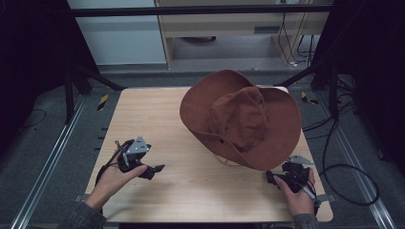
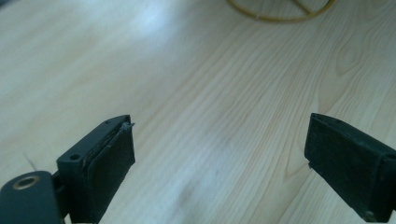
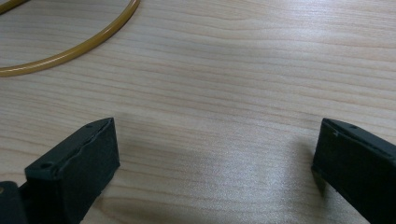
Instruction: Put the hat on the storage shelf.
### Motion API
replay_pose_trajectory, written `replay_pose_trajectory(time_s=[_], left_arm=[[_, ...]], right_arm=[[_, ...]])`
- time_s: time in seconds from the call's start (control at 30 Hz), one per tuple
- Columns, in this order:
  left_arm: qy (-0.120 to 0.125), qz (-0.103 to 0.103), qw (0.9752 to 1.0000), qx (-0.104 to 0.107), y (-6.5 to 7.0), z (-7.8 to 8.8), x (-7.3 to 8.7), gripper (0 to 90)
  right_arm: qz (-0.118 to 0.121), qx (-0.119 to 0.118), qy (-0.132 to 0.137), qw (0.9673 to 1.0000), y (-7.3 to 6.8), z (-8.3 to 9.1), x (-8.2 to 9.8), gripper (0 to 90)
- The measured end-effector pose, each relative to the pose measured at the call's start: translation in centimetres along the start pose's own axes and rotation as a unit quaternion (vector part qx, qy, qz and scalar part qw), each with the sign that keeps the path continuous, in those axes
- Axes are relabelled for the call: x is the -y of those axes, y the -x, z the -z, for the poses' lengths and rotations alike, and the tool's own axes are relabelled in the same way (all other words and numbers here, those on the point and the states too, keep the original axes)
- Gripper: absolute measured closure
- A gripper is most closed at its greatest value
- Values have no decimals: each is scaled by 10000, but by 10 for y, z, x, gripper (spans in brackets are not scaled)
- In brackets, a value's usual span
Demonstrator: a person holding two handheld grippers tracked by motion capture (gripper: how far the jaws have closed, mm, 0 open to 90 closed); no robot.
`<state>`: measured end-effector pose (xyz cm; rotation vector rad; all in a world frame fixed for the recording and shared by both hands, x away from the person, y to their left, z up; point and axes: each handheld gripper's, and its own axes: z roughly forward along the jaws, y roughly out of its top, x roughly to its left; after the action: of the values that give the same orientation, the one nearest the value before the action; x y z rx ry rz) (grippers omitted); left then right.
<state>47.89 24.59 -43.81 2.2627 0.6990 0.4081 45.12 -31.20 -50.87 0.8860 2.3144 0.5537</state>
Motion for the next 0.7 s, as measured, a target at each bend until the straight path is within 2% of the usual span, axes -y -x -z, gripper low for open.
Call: replay_pose_trajectory(time_s=[0.03, 0.07, 0.1, 0.27, 0.3, 0.33, 0.57, 0.7], left_arm=[[0, 0, 10000, 0, 0, 0, 0, 75], [-114, 56, 9999, -49, -3, -4, 11, 73], [-114, 56, 9999, -49, -3, -4, 11, 72], [-215, 321, 9991, -182, -13, -5, 37, 68], [-198, 447, 9986, -201, -16, -4, 44, 67], [-198, 447, 9986, -201, -16, -4, 44, 67], [-175, 829, 9959, -318, -28, -3, 69, 60], [-152, 983, 9945, -330, -33, -6, 74, 57]], right_arm=[[0, 0, 0, 10000, 0, 0, 0, 5], [-2, 3, 0, 10000, 0, 0, 0, 5], [-2, 3, 0, 10000, 0, 0, 0, 5], [4, 9, -4, 10000, 0, 0, 0, 5], [4, 11, -4, 10000, 0, 0, 0, 5], [4, 11, -4, 10000, 0, 0, 0, 5], [7, 15, -7, 10000, 0, 0, 0, 5], [7, 15, -7, 10000, 0, 0, 0, 4]])
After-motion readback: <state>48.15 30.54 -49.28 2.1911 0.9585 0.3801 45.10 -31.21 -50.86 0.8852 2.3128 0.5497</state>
